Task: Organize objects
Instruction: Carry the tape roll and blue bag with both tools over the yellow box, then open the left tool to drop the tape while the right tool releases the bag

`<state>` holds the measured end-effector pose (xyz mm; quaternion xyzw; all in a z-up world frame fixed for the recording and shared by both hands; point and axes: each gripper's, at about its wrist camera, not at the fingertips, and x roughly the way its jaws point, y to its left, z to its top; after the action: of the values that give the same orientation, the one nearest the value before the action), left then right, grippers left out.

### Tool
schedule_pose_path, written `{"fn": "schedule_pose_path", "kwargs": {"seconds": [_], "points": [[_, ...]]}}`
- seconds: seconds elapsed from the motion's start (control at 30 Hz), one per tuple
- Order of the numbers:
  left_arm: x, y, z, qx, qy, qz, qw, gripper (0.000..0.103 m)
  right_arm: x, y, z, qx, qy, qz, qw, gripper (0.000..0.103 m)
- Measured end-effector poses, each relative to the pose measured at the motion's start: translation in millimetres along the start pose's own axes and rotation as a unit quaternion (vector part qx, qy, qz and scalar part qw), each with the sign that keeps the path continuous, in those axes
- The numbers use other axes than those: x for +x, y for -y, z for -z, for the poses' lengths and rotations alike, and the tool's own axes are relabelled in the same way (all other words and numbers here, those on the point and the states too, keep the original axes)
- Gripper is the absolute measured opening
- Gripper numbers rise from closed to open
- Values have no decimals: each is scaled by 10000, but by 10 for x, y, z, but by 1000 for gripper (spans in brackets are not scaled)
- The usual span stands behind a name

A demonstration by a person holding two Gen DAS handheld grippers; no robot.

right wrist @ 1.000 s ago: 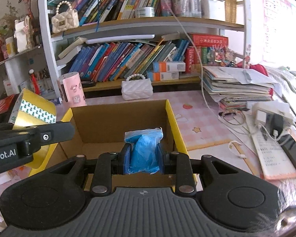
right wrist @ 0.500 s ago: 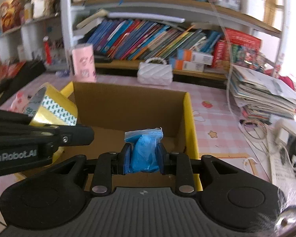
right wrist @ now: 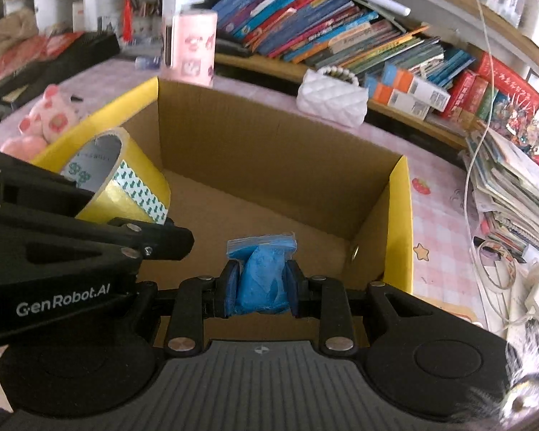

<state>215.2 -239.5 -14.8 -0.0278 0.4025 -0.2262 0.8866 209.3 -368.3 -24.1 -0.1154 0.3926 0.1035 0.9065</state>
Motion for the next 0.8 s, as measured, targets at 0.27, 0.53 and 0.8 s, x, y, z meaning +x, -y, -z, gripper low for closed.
{"fn": "schedule_pose_path", "kwargs": {"seconds": [0.27, 0.53, 0.8], "points": [[122, -52, 18, 4, -174, 19, 9998, 7, 41, -15, -7, 56, -415, 86, 9991, 26], [140, -43, 7, 125, -198, 81, 9997, 8, 99, 2, 62, 411, -611, -94, 9972, 25], [125, -6, 31, 330, -192, 60, 9993, 11, 97, -15, 75, 568, -519, -57, 9970, 25]]}}
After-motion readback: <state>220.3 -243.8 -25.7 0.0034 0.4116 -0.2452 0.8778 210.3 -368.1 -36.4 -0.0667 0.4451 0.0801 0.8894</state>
